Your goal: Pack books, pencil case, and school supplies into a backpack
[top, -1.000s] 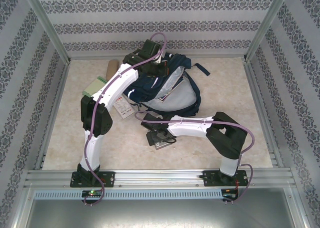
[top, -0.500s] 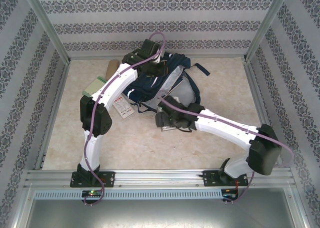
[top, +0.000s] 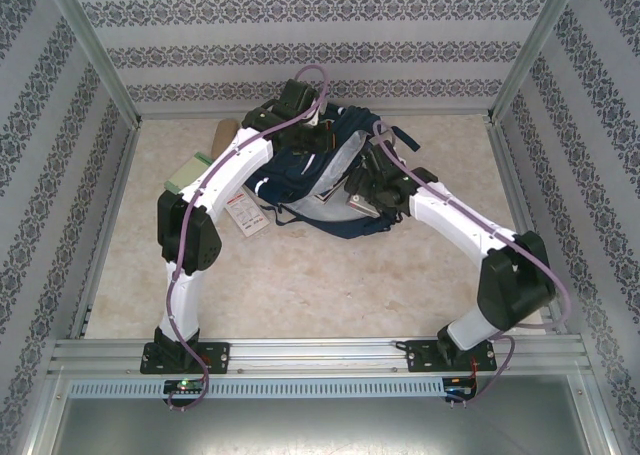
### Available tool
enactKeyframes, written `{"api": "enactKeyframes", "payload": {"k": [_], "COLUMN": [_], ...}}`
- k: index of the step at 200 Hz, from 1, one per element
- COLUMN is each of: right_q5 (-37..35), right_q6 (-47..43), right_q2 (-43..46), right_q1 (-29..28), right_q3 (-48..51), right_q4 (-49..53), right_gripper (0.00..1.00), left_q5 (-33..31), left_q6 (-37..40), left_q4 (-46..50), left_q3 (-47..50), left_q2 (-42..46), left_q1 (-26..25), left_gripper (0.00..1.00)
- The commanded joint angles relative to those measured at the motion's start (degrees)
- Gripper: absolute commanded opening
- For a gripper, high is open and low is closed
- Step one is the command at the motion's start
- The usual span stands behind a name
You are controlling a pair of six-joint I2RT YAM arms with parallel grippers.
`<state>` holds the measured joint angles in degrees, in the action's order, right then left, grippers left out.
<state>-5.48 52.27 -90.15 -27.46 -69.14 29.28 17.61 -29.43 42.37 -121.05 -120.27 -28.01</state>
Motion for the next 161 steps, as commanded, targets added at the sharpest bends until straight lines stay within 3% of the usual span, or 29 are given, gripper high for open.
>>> {"api": "enactKeyframes", "payload": {"k": [1,26,95,161], "right_q5": [3.26,2.92,2.43,2.64], "right_q6": [8.00,12.12,9.97,8.27], "right_q2": [-3.32,-8.35,-23.00,-24.87], "right_q1": [1.94,3.25,5.66,4.70], "right_q3": [-1.34,-4.15,-16.62,-16.12], "right_q4": [-6.75,-8.58,-3.50,-1.02], "right_gripper": [0.79,0.79,0.79,0.88], "left_q5": [-2.31,-1.48,-1.29,-1.33], "left_q6": [-3.15,-4.62,-4.23,-4.23], "left_q4": [-2.54,-4.17,-3.96,-3.96], "left_q3": [0.79,2.34,2.45,2.41], "left_q2": [3.87,4.50,5.04,4.27], "left_q1": [1.94,1.94,1.95,1.95], "left_gripper": [0.00,0.00,0.00,0.00]}}
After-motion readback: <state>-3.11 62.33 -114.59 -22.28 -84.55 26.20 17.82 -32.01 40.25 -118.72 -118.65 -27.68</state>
